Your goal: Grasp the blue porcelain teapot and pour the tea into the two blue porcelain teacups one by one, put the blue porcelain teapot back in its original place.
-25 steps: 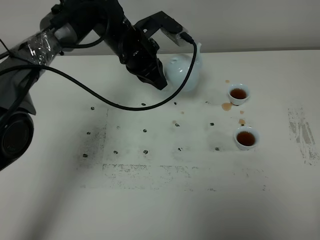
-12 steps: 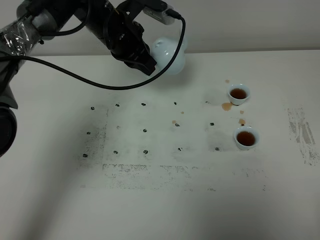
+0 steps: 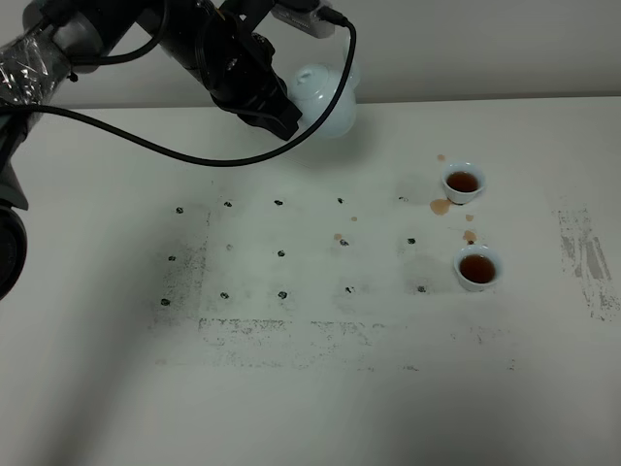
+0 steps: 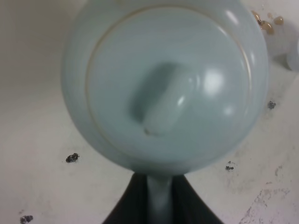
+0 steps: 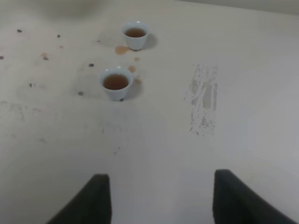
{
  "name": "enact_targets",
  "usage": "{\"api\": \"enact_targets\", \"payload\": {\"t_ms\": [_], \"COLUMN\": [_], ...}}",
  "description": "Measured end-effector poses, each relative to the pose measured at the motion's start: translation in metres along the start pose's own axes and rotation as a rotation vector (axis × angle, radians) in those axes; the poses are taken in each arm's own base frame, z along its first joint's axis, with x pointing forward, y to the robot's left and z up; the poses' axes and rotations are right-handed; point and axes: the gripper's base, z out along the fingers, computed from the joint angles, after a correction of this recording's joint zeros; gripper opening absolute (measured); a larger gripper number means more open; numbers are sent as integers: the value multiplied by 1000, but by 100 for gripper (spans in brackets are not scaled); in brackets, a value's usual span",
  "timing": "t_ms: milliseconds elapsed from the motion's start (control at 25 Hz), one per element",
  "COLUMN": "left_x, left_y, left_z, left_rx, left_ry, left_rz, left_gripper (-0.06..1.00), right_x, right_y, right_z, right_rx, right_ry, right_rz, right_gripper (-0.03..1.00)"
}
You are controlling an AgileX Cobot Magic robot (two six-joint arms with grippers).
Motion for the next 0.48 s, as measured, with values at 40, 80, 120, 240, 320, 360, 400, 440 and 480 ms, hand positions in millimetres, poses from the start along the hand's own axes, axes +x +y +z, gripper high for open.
{"api": "enact_targets", "payload": {"t_ms": [40, 80, 120, 240, 320, 360, 400, 440, 480], "left_x": [0, 0, 0, 0, 0, 0, 0, 0, 1], "left_y": [0, 0, 0, 0, 0, 0, 0, 0, 2], "left_z": [0, 0, 0, 0, 0, 0, 0, 0, -1], "left_rx": [0, 1, 1, 3, 5, 5, 4, 4, 3], "left_ry": [0, 0, 0, -2, -3, -3, -3, -3, -4], "left_rz": [1, 1, 1, 0, 0, -7, -27, -52, -76], "left_gripper": [6, 6, 6, 6, 6, 6, 6, 6, 6], "right_x": [0, 0, 0, 0, 0, 0, 0, 0, 0], "right_y": [0, 0, 0, 0, 0, 0, 0, 0, 0], "right_z": [0, 0, 0, 0, 0, 0, 0, 0, 0], "right_rx": [0, 0, 0, 0, 0, 0, 0, 0, 0], "right_ry": [0, 0, 0, 0, 0, 0, 0, 0, 0], "right_rz": [0, 0, 0, 0, 0, 0, 0, 0, 0], "right_gripper": [46, 46, 46, 46, 46, 46, 46, 46, 46]}}
